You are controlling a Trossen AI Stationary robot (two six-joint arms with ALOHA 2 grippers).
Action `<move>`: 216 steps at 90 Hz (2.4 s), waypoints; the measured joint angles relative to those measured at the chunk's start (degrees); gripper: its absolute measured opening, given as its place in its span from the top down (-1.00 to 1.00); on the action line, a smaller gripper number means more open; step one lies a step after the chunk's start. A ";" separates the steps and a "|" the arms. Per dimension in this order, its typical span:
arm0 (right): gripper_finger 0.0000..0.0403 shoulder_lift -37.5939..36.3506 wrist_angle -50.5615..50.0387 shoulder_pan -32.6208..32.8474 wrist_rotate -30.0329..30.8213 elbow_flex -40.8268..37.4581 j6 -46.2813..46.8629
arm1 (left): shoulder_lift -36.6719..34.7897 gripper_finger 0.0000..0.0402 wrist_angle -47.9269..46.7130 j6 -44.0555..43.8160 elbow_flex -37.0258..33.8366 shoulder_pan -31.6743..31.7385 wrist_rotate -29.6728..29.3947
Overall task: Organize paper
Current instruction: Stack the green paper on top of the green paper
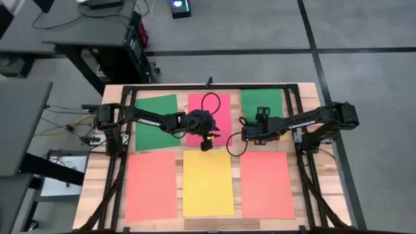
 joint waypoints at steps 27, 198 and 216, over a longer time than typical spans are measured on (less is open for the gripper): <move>0.06 0.00 -4.53 -0.01 3.06 3.57 1.65 | 0.00 0.43 0.01 0.00 0.00 0.00 -0.01; 0.06 -0.02 -15.24 -11.63 2.78 13.42 9.15 | -0.02 0.44 -0.85 1.28 0.00 -0.09 -0.90; 0.22 -0.02 -14.71 -14.15 -7.21 13.42 10.16 | -0.02 0.44 -0.85 1.24 0.00 -0.09 -0.97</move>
